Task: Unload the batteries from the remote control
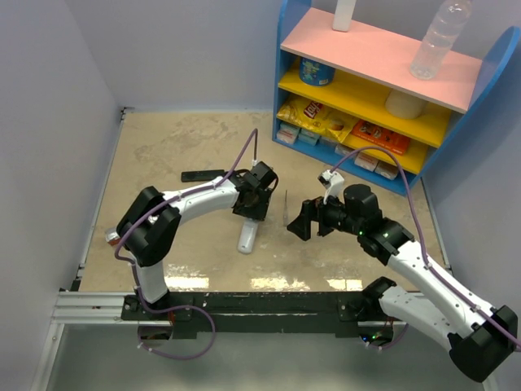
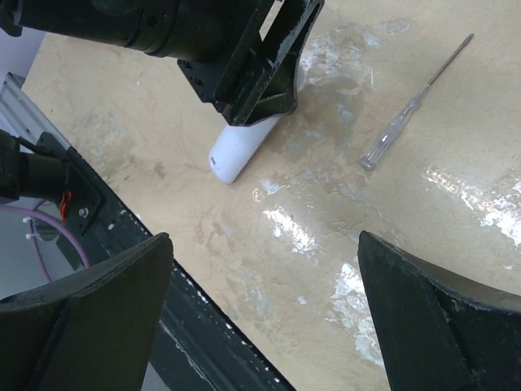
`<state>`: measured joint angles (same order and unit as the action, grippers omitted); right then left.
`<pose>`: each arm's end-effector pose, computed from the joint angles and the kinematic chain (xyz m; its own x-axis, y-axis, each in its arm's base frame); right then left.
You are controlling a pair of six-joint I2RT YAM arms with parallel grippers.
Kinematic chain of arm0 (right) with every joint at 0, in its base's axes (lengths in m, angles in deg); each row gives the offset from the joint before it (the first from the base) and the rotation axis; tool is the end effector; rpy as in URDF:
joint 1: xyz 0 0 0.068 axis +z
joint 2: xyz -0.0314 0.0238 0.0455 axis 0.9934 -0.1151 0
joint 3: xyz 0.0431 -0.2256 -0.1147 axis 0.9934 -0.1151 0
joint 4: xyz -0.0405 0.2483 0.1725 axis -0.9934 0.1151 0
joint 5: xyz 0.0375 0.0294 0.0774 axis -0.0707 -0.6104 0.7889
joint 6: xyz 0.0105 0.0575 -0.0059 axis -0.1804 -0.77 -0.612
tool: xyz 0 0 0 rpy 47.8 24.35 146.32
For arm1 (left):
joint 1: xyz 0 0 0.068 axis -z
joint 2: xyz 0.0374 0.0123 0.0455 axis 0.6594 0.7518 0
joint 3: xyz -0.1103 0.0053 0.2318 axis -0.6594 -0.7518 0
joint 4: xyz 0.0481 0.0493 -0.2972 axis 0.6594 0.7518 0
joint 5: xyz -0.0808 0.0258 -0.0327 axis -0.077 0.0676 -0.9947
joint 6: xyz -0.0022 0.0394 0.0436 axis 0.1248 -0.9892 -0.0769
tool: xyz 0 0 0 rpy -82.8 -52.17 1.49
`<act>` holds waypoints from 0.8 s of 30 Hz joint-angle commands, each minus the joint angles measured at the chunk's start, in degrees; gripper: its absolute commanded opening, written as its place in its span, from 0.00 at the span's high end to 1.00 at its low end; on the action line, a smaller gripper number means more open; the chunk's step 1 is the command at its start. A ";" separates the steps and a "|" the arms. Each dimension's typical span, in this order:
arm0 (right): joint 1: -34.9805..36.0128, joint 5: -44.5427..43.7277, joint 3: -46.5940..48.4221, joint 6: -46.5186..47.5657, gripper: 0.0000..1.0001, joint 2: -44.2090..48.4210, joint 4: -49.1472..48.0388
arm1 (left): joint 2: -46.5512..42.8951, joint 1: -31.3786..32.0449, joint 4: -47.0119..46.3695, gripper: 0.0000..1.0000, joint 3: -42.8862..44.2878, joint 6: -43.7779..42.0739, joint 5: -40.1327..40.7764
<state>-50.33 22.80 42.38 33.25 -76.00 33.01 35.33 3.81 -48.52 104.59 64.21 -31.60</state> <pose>0.2051 0.1490 0.2530 -0.6448 -0.0066 -0.7644 -0.5454 0.7047 0.4539 0.2919 -0.2822 0.1431 -0.8959 0.1899 -0.4015 0.2298 0.9718 -0.0531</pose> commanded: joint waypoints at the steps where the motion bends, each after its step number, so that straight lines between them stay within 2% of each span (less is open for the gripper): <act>1: 0.08 -3.72 3.24 1.35 0.01 0.72 -0.92 | -2.66 0.21 -3.02 0.38 0.71 -1.32 -2.50; 3: 0.08 -1.97 3.68 2.57 0.02 -0.06 -0.40 | -4.32 0.21 -3.99 0.29 0.53 -1.41 -3.38; 5: 0.16 -0.21 4.91 3.80 0.02 -1.12 0.83 | -5.38 0.29 -4.78 0.14 0.44 -1.93 -3.82; 6: 0.08 -0.55 5.09 3.64 0.02 -1.73 1.18 | -6.43 0.21 -4.87 0.13 0.53 -2.11 -3.91; 11: 0.25 -1.70 5.01 4.07 0.03 -2.00 -1.09 | -10.39 -1.81 -2.68 0.11 2.11 -5.10 -3.20; 14: 0.51 -3.28 4.39 4.95 0.05 -3.23 -4.25 | -15.92 -7.07 -3.90 0.11 0.37 -7.20 -8.36; 17: 1.83 -4.24 3.86 6.36 0.08 -6.12 -8.72 | -21.99 -16.72 -6.27 0.11 -3.67 -8.88 -14.96; 20: 4.11 -6.79 5.35 8.20 0.11 -10.33 -11.11 | -26.21 -21.58 -7.07 0.10 -7.36 -10.11 -18.32; 24: 10.60 -8.55 6.85 13.38 0.13 -16.84 -15.42 | -29.90 -29.04 -9.88 0.10 -13.87 -11.43 -24.91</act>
<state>-44.93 17.45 45.71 40.48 -87.93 25.14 7.53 -21.05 -56.02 96.81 55.93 -46.86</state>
